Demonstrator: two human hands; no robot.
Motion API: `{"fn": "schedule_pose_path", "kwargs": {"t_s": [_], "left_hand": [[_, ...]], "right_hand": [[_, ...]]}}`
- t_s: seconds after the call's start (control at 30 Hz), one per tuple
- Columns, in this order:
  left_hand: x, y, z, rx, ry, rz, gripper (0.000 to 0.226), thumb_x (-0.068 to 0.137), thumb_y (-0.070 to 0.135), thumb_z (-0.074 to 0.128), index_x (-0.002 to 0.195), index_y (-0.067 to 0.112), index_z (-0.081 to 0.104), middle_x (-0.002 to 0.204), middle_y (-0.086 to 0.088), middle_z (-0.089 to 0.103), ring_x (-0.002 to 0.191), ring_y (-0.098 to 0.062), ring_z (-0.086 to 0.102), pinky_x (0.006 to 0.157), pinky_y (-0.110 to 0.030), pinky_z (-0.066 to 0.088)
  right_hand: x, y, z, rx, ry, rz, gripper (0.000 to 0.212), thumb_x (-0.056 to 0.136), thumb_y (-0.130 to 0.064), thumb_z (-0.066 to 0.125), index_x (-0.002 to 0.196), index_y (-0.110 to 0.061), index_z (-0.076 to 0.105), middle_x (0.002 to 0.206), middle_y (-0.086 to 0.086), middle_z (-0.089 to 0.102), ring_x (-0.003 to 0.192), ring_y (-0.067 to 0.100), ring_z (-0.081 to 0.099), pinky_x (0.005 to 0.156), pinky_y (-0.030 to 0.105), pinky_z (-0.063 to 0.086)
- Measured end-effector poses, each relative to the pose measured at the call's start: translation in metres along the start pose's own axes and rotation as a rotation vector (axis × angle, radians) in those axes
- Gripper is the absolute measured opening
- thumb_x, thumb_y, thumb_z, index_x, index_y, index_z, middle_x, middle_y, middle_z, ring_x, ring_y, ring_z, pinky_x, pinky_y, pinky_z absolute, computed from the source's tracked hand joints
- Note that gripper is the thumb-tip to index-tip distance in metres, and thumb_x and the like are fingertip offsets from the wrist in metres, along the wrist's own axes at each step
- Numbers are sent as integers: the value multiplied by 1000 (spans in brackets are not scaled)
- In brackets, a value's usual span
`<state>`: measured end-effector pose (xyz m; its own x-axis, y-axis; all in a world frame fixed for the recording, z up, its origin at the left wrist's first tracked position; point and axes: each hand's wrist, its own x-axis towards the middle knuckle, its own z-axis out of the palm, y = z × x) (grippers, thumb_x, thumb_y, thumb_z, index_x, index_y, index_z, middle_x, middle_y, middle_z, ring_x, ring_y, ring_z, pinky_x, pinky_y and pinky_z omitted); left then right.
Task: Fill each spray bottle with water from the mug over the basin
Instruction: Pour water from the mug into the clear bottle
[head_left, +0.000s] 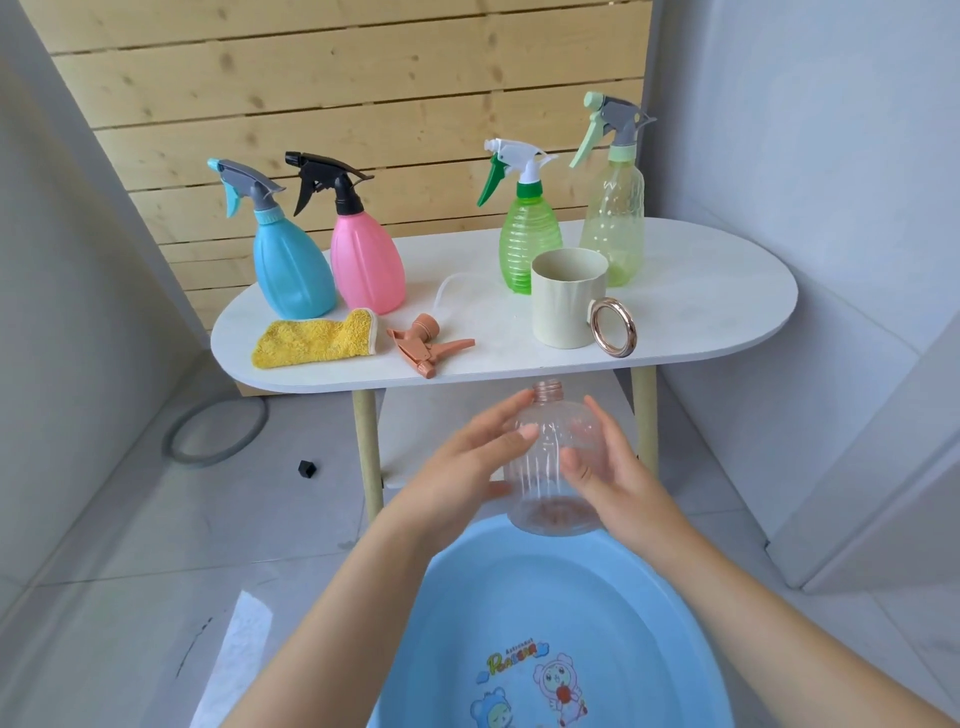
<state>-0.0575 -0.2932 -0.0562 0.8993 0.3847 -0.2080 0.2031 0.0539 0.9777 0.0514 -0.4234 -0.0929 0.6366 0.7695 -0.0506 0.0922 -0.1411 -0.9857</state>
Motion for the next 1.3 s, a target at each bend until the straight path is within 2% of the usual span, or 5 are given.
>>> {"fn": "schedule_pose_path", "kwargs": {"t_s": [0.13, 0.23, 0.5, 0.93, 1.3], "left_hand": [[-2, -5, 4, 60, 59, 32, 61, 87, 26, 67, 138, 42, 38, 120, 16, 56, 89, 20, 58, 75, -9, 50], [-2, -6, 8, 92, 173, 49, 73, 83, 18, 71, 142, 36, 32, 104, 25, 44, 69, 28, 52, 58, 2, 41], [-3, -1, -1, 106, 444, 144, 95, 68, 28, 84, 145, 38, 29, 128, 14, 39, 114, -1, 42, 85, -17, 34], [-6, -16, -4, 88, 458, 169, 87, 63, 33, 83, 138, 40, 39, 123, 17, 50, 107, 6, 51, 70, -6, 44], [-40, -57, -13, 344, 337, 48, 110, 36, 60, 82, 134, 42, 35, 130, 16, 35, 112, 7, 42, 94, -19, 34]], "right_hand": [[1, -5, -2, 63, -56, 88, 70, 77, -70, 35, 143, -49, 24, 147, -23, 30, 132, -3, 35, 113, 25, 23], [5, -12, -1, -80, -16, 10, 51, 93, -52, 35, 142, -36, 38, 135, -21, 42, 123, -8, 36, 95, 5, 25], [58, -25, -20, -488, 814, -382, 40, 83, -26, 60, 118, -7, 55, 110, 11, 56, 105, 31, 47, 89, 28, 28], [96, -38, -24, -163, 550, -125, 19, 94, -32, 49, 91, -14, 55, 81, -2, 61, 78, 20, 56, 65, 30, 39], [-4, -47, -38, -123, 448, 11, 56, 88, -50, 55, 43, -20, 41, 39, -12, 34, 44, 6, 32, 55, 30, 27]]}}
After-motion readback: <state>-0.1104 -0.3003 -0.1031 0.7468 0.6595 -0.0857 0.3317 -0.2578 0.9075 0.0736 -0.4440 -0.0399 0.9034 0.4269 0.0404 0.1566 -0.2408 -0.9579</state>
